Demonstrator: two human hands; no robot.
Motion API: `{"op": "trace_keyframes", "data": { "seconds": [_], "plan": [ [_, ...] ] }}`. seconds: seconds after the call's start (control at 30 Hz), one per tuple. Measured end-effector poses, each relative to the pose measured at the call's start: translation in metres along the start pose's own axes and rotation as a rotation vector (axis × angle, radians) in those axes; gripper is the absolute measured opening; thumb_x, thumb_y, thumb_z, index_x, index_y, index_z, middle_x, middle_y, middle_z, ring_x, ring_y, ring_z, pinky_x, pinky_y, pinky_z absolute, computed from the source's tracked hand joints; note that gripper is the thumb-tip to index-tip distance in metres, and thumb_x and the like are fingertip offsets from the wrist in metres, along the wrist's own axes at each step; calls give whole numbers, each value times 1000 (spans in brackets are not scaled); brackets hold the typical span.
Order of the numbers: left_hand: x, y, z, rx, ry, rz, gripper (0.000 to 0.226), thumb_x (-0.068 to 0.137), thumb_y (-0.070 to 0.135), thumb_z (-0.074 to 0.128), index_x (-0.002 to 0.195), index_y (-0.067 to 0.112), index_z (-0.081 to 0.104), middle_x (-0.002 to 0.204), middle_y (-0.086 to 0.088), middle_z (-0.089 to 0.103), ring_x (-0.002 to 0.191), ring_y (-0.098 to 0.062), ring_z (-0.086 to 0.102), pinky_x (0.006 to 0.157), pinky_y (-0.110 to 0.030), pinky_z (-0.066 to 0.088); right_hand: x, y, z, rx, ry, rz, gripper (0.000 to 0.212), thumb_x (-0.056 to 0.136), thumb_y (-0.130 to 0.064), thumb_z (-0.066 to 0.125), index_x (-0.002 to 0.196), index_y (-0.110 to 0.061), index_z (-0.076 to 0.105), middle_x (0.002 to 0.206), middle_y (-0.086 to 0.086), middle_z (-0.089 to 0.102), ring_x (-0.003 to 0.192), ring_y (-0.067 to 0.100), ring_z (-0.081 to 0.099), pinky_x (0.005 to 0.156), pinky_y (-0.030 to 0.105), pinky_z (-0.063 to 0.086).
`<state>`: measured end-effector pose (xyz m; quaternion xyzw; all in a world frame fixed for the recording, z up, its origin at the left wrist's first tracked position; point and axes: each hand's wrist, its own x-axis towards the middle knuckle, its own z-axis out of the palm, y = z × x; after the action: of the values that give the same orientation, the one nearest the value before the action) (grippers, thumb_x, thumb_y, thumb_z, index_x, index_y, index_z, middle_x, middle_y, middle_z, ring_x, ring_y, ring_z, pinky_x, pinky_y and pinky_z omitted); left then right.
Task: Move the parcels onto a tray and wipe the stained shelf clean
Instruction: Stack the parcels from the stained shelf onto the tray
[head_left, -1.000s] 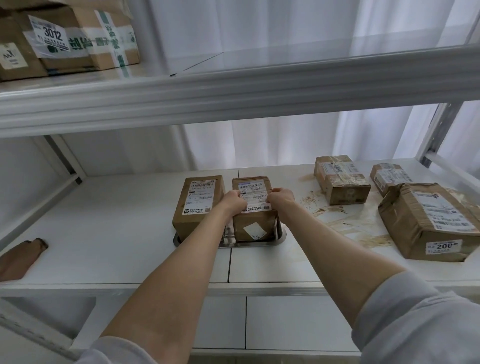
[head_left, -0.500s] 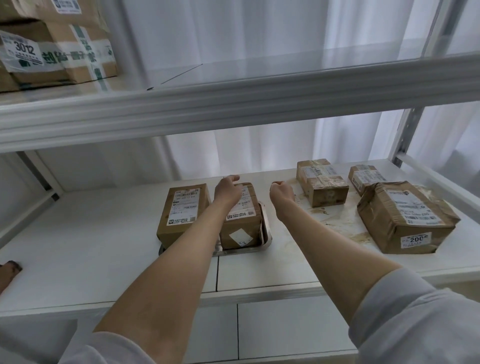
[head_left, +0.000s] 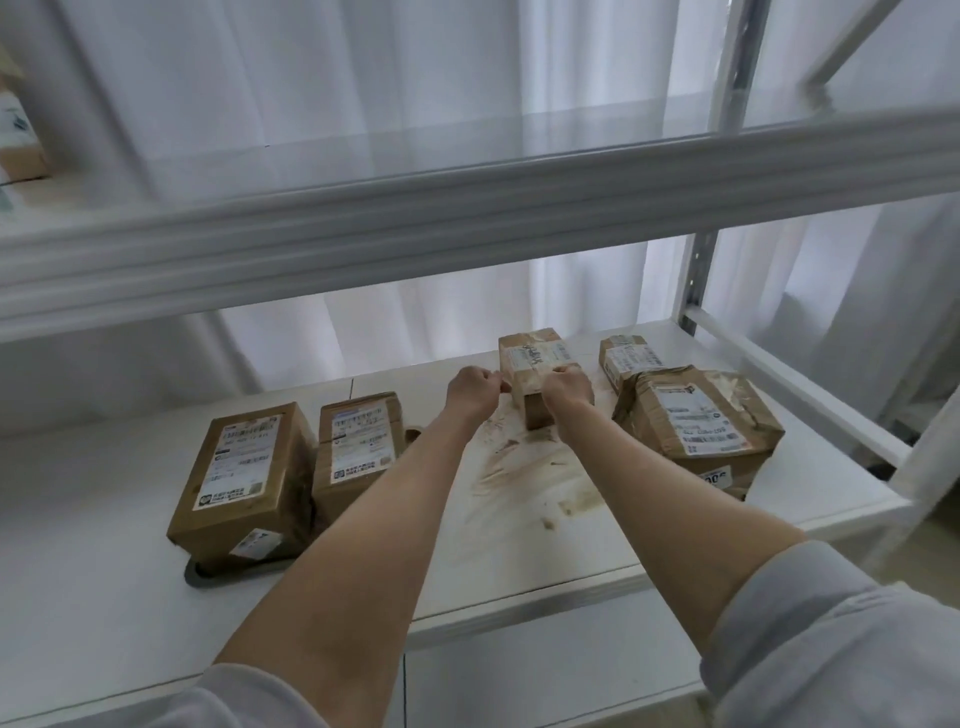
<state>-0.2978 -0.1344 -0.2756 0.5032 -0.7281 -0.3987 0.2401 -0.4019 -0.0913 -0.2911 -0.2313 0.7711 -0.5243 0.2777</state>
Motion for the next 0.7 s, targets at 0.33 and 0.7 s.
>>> {"op": "trace_keyframes", "data": {
  "seconds": [0.33,0.7],
  "plan": [
    [35,20,67,-199,-130,-142,41,92,16,55,132,8,52,127,-9,59,118,-23,54,93,-25,42,73,9,-46,-137,-109,49,40,95,-15,43,131,1,50,134,20,49,119,31,48,91,35,44],
    [46,15,85,-284,-92,-291,37,96,25,48,131,16,53,121,-3,56,110,-19,49,87,-30,36,101,22,-36,-75,-247,123,42,93,-15,56,132,0,50,135,16,51,124,32,47,92,36,43]
  ]
}}
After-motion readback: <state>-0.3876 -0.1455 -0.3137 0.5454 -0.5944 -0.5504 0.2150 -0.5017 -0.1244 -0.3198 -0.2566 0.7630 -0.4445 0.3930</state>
